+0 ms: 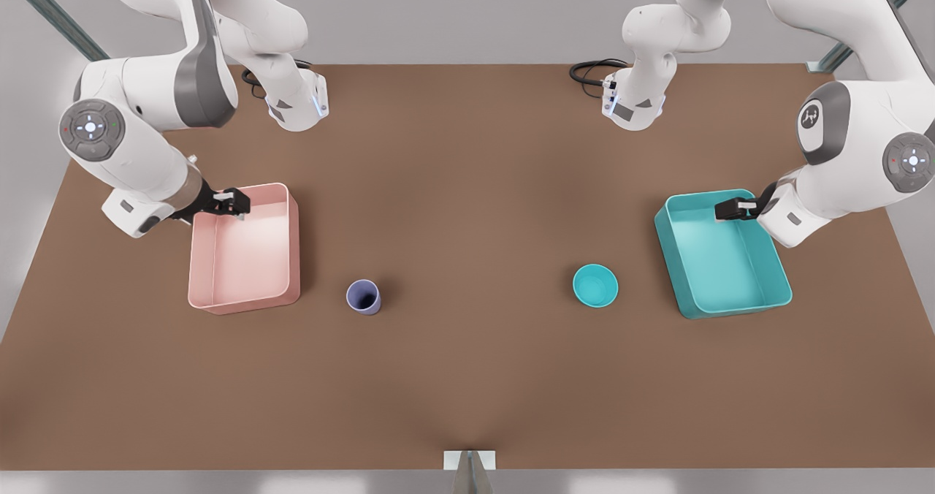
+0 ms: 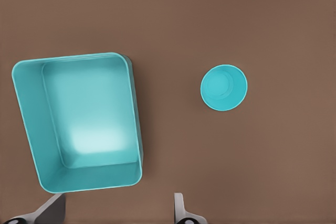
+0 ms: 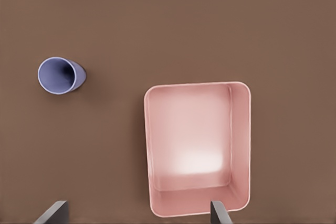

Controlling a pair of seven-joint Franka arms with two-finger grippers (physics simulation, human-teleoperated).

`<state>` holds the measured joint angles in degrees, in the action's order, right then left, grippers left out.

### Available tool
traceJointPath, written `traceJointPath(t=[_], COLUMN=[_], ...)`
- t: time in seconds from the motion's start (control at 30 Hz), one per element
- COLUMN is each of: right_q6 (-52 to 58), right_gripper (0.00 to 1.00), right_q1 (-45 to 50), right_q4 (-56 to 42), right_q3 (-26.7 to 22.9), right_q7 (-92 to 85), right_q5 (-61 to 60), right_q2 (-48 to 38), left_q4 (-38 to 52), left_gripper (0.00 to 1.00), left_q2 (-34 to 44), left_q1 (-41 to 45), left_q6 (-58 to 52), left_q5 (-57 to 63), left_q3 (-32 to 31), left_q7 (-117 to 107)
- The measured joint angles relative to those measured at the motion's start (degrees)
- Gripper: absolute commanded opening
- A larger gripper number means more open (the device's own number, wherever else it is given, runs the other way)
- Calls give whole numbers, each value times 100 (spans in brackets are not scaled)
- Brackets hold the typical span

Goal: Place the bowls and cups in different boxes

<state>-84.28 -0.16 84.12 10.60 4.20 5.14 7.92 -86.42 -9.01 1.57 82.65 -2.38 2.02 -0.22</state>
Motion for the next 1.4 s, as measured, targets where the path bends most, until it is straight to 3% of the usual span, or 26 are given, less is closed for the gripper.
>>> traceJointPath(t=[0.17, 0.3, 0.4, 0.7, 0.97, 1.27, 1.33, 1.4], right_q6=[45, -453, -1010, -2753, -3420, -3857, -3975, -4076], right_gripper=[100, 100, 100, 100, 100, 100, 100, 100], right_q1=[99, 388, 440, 874, 1020, 985, 1013, 1032], right_q4=[-83, -111, -270, -237, 371, 828, 841, 845], right_q3=[21, 27, 36, 17, 12, -15, -15, -15], right_q7=[6, 64, 179, 517, 779, 945, 970, 993], right_q5=[-195, -322, -398, -448, -363, -280, -261, -249], right_q2=[483, 1659, 2229, 2799, 2864, 3043, 3134, 3197], left_q4=[59, 1844, 2315, 350, -123, -738, -786, -803], left_gripper=[100, 100, 100, 100, 100, 100, 88, 66], left_q2=[-388, -2495, -3304, -3017, -3161, -3242, -3258, -3274], left_q1=[415, 1622, 2373, 2614, 2621, 2610, 2604, 2591], left_q6=[73, 414, 935, 2437, 3399, 3716, 3739, 3753], left_q5=[96, 262, 613, 1324, 1395, 1383, 1382, 1392], left_q3=[7, 1, 22, 6, -25, -27, -27, -27], left_q7=[-63, -330, -656, -1662, -2312, -2775, -2860, -2950])
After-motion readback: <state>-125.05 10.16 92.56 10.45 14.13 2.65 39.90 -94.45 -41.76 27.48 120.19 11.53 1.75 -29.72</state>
